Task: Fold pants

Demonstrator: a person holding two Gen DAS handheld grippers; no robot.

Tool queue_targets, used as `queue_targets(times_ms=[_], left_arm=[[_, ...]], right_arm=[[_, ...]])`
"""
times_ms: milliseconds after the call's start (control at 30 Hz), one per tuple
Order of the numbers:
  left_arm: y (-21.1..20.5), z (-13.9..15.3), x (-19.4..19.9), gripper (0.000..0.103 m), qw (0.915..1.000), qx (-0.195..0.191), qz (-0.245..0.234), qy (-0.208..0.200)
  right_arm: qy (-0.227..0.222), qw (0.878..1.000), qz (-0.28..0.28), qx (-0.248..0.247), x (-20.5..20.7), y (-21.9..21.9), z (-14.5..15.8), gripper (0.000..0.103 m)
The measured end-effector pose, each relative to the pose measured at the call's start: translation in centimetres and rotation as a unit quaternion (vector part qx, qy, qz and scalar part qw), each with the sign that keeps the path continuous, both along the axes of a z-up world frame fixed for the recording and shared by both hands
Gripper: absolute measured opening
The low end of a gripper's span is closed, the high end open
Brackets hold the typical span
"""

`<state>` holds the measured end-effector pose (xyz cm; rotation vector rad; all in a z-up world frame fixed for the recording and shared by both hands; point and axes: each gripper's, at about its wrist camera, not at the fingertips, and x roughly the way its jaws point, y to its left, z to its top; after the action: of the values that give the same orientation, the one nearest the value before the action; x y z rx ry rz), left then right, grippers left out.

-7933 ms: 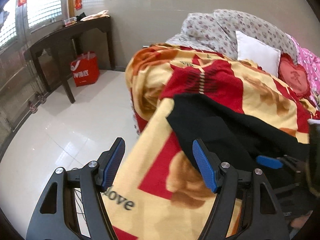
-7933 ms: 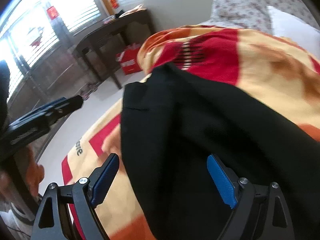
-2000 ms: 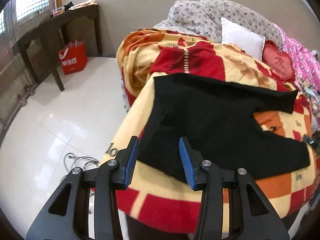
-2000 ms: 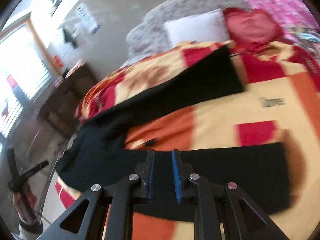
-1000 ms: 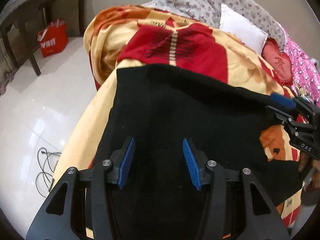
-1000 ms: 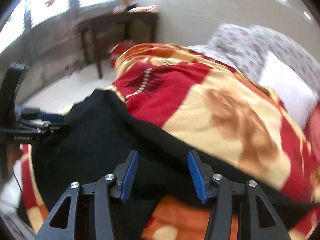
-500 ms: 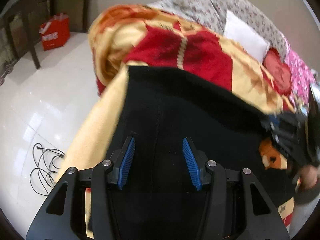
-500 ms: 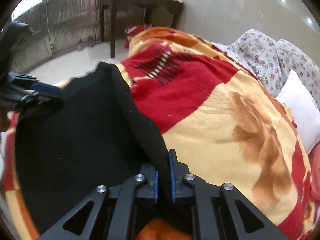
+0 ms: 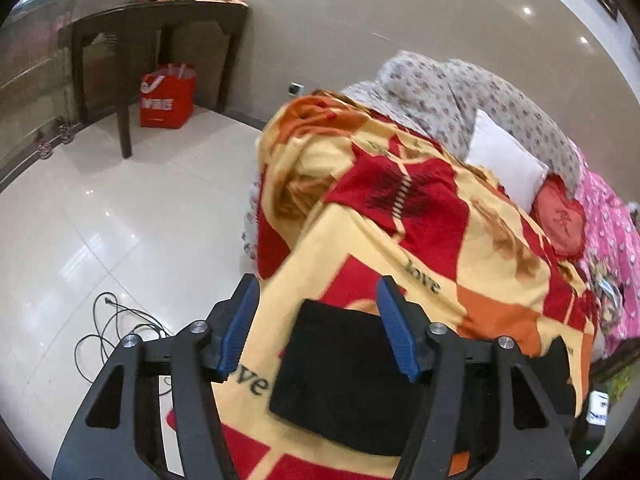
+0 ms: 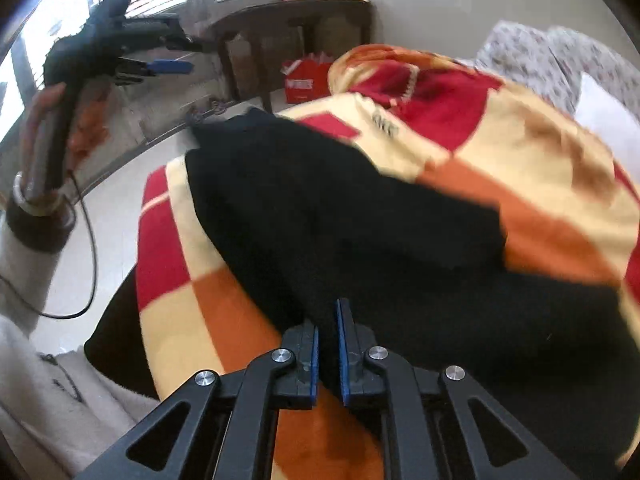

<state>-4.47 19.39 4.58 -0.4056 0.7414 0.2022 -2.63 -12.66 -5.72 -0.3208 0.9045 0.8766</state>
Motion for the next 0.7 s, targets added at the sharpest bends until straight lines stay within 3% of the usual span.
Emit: queue_targets(times_ms=[200,267,333,433,467,600,700], left_arm=[[-4.0,-1.9,0.5,0.061,0.9978,0.026,-0.05,0.034],[-5.2,-2.9,0.7,0.061,0.9964,0.035,-0.061,0.048],[-6.2,-4.1,1.1,0.061,0.9945,0.046,-0.07,0.063],[-7.1,-5.6,1.5,0.061,0.9917,0.053,-0.084,0.082],[-7.3,-6.2,1.7,0.061,0.9904,0.057,-0.087,0.091],[-7.2,-8.0,2.2,0.061,0.9887,0.059,-0.082,0.111],[-7.3,-8.0,2.2,0.061,0.9889,0.065,-0.076,0.109]], right_arm=[[0.036,0.995,-0.044,0.083,0.7,-2.0,3.0,0.015],[0.044,0.992,-0.051,0.106,1.3,-2.6,3.9,0.022],[0.053,0.989,-0.065,0.122,2.2,-3.1,4.7,0.037],[0.119,0.977,-0.041,0.173,2.8,-4.0,5.5,0.038],[0.12,0.975,-0.042,0.182,2.8,-4.2,5.8,0.038],[0.052,0.982,-0.13,0.126,5.3,-4.1,6.4,0.04],[0.05,0.98,-0.165,0.099,9.1,-3.3,5.0,0.04]])
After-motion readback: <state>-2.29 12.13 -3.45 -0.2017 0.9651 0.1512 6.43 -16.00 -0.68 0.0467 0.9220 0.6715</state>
